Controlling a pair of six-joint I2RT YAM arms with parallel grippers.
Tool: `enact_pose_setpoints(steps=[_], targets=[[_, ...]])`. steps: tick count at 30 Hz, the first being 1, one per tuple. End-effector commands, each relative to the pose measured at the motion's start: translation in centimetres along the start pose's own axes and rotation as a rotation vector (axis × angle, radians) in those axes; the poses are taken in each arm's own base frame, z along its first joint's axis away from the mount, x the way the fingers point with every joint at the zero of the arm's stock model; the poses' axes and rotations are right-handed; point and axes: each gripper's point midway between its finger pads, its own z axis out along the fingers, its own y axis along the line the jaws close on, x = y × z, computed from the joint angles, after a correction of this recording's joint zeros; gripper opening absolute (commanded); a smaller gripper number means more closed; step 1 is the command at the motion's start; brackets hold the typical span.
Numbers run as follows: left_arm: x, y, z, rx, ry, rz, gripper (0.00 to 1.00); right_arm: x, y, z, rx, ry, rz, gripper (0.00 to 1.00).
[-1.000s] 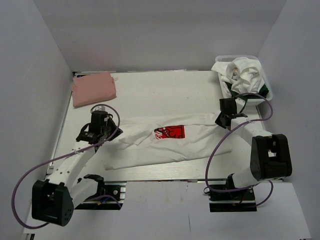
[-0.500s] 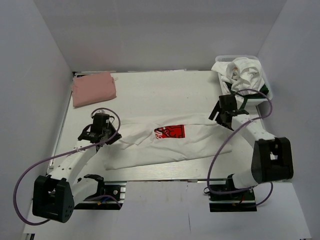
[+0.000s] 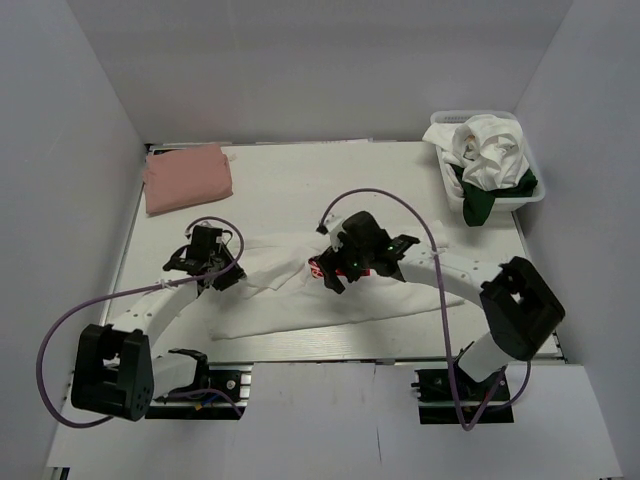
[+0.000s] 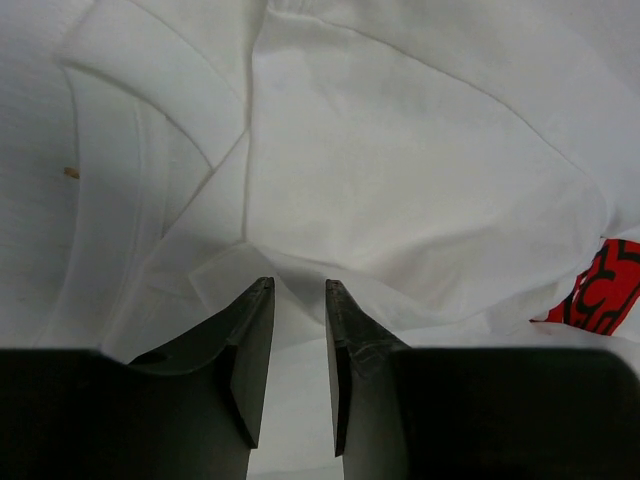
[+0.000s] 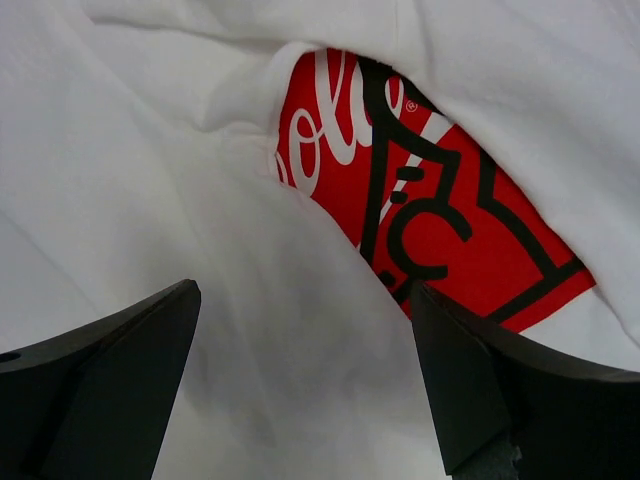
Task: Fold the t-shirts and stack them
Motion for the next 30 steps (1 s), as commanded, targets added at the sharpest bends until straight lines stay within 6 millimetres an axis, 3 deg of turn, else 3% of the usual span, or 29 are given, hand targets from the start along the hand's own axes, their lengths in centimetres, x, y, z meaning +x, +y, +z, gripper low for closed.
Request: enact_pose_setpoints(steps=[1,6,7,9,13,14,15,16,18,19,24,25,30], targets=[[0.5,-0.8,0.7,0.046,0.03,-0.006,0.37,-1.9,-0.6,0.5,-0.012,-0.042,-0.287,0.91],[0.2,-1.0,1.4,0.045,0.029,-0.006,0.34,-3.8,0.5,-1.1,-0.015,-0.141,-0.313,0.91],[0.3,-0.7,1.7,0.028,0.029,-0.006,0.33,-2.8,0.5,-0.9,-0.021,-0.133,-0.298,0.91],[-0.3,0.0,1.5,-0.036,0.017,-0.015,0.33,-3.4,0.4,-1.4,-0.002,-0.165,-0.292,0.91],[-2.0,-2.1,-0.7,-0.005,-0.026,0.075,0.37,-4.0,-0.1,-2.4,0.041,-0.188,-0.254,0.91],[-2.6,-3.0,-2.0,0.035,-0.06,0.092,0.44,-4.1,-0.2,-2.8,0.049,-0.203,-0.212,0.91],[-2.8,-3.4,-2.6,0.059,-0.073,0.105,0.66,-4.3,0.0,-3.3,0.049,-0.22,-0.203,0.91],[-3.1,-4.1,-3.3,0.087,-0.094,0.134,0.77,-4.6,-0.3,-3.7,0.069,-0.238,-0.19,0.91],[-2.5,-5.9,-4.3,0.181,-0.085,0.196,0.97,-4.2,-0.4,-4.6,0.085,-0.251,-0.137,0.91],[-1.9,-6.5,-4.4,0.206,-0.063,0.209,1.0,-4.3,-1.3,-5.4,0.143,-0.266,-0.115,0.91],[2.1,-9.3,-3.0,0.268,0.056,0.357,1.0,-3.1,-3.4,-7.8,0.271,-0.29,0.105,0.91],[3.6,-8.8,-1.9,0.221,0.105,0.414,1.0,-2.2,-4.5,-8.0,0.331,-0.276,0.146,0.91],[4.5,-8.3,-0.3,0.101,0.11,0.525,0.92,0.6,-7.9,-9.5,0.522,-0.284,0.259,0.91]])
